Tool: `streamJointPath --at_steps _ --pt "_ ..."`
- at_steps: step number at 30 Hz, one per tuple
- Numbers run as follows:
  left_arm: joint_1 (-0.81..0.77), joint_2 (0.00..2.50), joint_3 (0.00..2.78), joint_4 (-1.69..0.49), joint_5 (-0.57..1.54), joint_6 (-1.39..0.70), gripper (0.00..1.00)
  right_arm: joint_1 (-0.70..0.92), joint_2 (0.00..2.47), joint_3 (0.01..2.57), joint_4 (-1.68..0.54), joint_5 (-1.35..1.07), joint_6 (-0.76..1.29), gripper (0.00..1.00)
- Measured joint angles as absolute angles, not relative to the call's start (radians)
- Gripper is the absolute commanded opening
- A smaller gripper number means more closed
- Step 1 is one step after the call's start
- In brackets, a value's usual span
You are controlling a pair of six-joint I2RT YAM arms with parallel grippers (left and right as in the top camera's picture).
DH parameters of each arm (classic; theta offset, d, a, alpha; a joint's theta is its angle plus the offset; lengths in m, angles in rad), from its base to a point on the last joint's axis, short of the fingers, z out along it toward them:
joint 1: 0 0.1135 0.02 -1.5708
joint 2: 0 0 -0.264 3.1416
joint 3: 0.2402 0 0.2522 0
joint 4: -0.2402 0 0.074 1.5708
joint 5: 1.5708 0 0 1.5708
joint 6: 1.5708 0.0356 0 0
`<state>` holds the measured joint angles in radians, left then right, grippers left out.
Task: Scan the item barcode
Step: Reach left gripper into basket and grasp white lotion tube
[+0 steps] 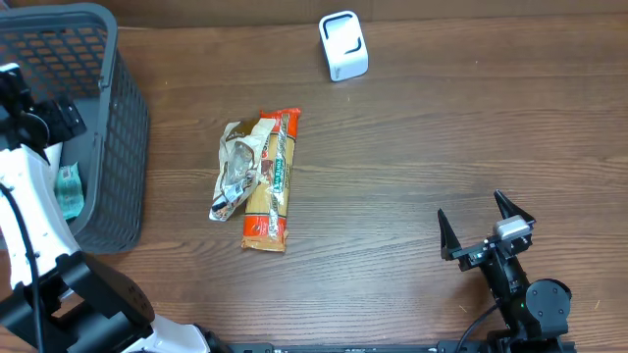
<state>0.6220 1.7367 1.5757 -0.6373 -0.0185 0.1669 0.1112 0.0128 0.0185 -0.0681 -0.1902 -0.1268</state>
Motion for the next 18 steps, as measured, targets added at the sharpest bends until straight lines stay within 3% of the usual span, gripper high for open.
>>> streamJointPath --at_steps 13,18 --pt "0.7 1.871 1.541 -0.531 -0.02 0.378 1.0 0.111 0.013 0.019 -0.067 -0.19 -0.127 1.0" --pt "0.699 1.98 1.54 -0.493 -0.043 0.395 0.93 0.111 0.013 0.019 -0.068 -0.191 -0.127 1.0"
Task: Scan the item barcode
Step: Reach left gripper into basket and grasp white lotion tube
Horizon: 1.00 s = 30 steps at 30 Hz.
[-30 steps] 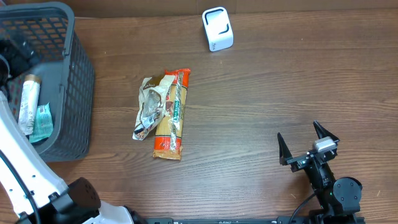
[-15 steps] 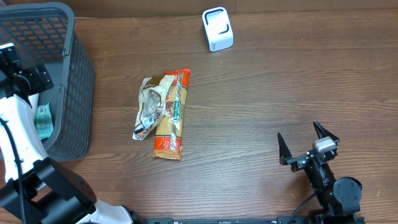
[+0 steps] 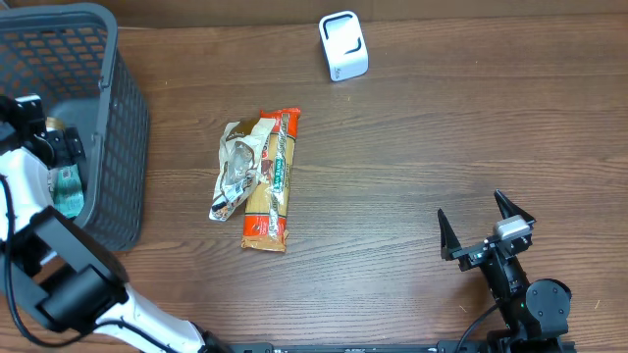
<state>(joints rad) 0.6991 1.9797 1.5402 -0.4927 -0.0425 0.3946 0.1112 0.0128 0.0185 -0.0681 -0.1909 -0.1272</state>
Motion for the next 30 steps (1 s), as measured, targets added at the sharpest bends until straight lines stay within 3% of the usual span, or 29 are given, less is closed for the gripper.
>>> streamJointPath --at_steps 9,12,13,16,19,30 --pt "0.699 2.081 1.538 -0.449 -0.081 0.397 0.9 0.111 0.013 0.019 -0.068 -0.19 -0.127 1.0" --pt "0.699 2.122 1.538 -0.421 -0.109 0.392 0.81 0.111 0.013 0.019 -0.068 -0.19 -0.127 1.0" --pt "0.699 2.125 1.539 -0.411 -0.112 0.387 0.71 0.111 0.013 0.019 -0.068 -0.191 -0.127 1.0" --pt "0.701 2.133 1.54 -0.403 -0.136 0.372 0.28 0.111 0.013 0.019 -0.068 -0.191 -0.127 1.0" --pt "0.701 2.138 1.547 -0.392 -0.151 0.364 0.06 0.111 0.013 0.019 -0.068 -0.191 -0.127 1.0" --pt "0.674 2.14 1.576 -0.45 -0.189 0.302 0.04 0.111 0.013 0.019 -0.068 -0.191 -0.127 1.0"
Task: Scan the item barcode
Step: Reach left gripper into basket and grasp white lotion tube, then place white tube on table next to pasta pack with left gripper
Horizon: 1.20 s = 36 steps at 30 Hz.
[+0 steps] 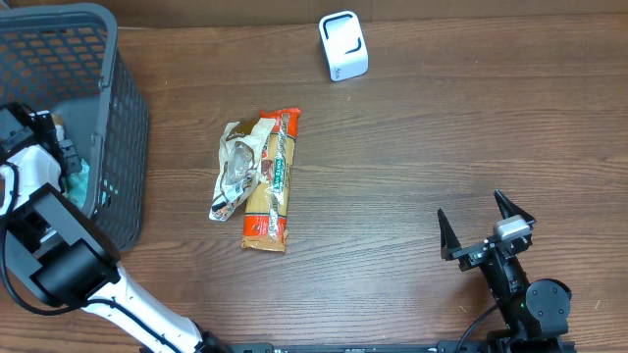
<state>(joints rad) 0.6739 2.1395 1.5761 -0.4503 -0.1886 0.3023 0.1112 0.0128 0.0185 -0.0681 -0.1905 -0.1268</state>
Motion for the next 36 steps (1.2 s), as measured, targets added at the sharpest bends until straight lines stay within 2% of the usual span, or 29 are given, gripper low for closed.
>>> streamJointPath --at_steps 10,18,23,28,31,36 --pt "0.584 2.101 1.769 -0.735 -0.095 0.146 0.04 0.111 0.013 0.019 -0.068 -0.191 -0.127 1.0" --pt "0.479 1.755 1.934 -0.932 0.074 0.072 0.04 0.111 0.013 0.019 -0.068 -0.191 -0.127 1.0" --pt "0.287 1.567 1.976 -1.12 0.166 0.042 0.04 0.111 0.013 0.019 -0.068 -0.191 -0.127 1.0" --pt "0.01 1.621 1.928 -1.24 0.165 0.009 0.04 0.111 0.013 0.019 -0.068 -0.191 -0.127 1.0" --pt "-0.123 1.717 1.795 -1.21 0.116 -0.028 0.04 0.111 0.013 0.019 -0.068 -0.191 -0.127 1.0" --pt "-0.224 1.796 1.592 -1.073 0.031 -0.094 0.04 0.111 0.013 0.019 -0.068 -0.191 -0.127 1.0"
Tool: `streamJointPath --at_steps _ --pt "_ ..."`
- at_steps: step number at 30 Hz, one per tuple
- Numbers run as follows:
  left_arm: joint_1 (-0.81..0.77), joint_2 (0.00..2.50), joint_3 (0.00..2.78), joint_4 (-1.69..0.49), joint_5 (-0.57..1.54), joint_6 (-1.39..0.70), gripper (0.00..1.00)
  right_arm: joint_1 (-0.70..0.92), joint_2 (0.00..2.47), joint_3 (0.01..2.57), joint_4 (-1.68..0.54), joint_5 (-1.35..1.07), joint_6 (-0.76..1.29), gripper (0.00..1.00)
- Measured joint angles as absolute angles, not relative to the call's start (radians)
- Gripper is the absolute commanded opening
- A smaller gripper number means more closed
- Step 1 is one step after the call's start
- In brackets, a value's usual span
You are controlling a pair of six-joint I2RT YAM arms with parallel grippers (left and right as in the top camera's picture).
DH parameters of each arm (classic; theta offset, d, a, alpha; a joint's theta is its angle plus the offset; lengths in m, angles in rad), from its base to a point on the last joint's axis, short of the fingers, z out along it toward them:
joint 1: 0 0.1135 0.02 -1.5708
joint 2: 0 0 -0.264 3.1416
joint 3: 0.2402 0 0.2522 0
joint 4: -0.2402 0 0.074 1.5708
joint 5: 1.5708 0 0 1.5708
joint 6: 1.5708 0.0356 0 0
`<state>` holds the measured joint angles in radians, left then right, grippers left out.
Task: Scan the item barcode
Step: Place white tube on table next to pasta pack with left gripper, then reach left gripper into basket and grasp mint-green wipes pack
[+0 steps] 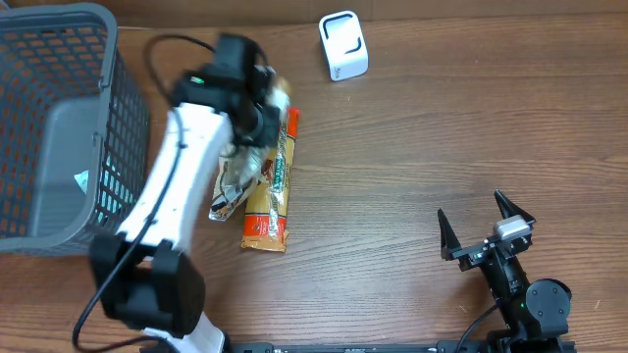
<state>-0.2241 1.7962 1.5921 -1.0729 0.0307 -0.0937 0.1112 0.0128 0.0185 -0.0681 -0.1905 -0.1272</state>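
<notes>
My left arm reaches up across the table, and its gripper point(267, 102) hangs above the top end of the packets. It seems shut on a small tan packet point(280, 95); the jaws are partly hidden by the wrist. About a hand's width to the right of it stands the white barcode scanner point(342, 45), at the far edge. Under the arm lie an orange-and-yellow packet point(269, 201) and a crumpled silver wrapper point(230, 184). My right gripper point(470, 205) rests open and empty at the near right.
A grey mesh basket point(123, 118) stands at the far left, with a bit of teal packaging point(82, 180) showing inside. The brown wooden table point(442, 118) stretches right of the scanner.
My left gripper was down inside the basket at the far left. It is now out of the basket, above the packets near the scanner, with a tan packet in it. The right arm has not moved.
My left arm first stood over the basket's left side, next to a teal packet. Then its gripper sat lower inside the basket, and lower still a moment later. Now it is out over the table beside the scanner, holding a tan packet. The right gripper stayed open throughout.
</notes>
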Motion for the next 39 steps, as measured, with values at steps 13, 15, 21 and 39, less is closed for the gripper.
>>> streamJointPath --at_steps 13,15,21,39 --pt "-0.266 1.88 1.433 -0.946 -0.147 -0.232 0.89 0.111 0.013 0.019 -0.068 -0.191 -0.127 1.0" --pt "-0.266 1.88 1.433 -0.942 -0.147 -0.239 0.96 0.111 0.013 0.019 -0.068 -0.191 -0.128 1.0" --pt "-0.266 1.879 1.467 -0.985 -0.146 -0.241 0.99 0.111 0.013 0.019 -0.068 -0.191 -0.127 1.0" --pt "0.323 1.683 2.167 -1.319 -0.123 -0.234 0.99 0.111 0.013 0.019 -0.068 -0.191 -0.127 1.0"
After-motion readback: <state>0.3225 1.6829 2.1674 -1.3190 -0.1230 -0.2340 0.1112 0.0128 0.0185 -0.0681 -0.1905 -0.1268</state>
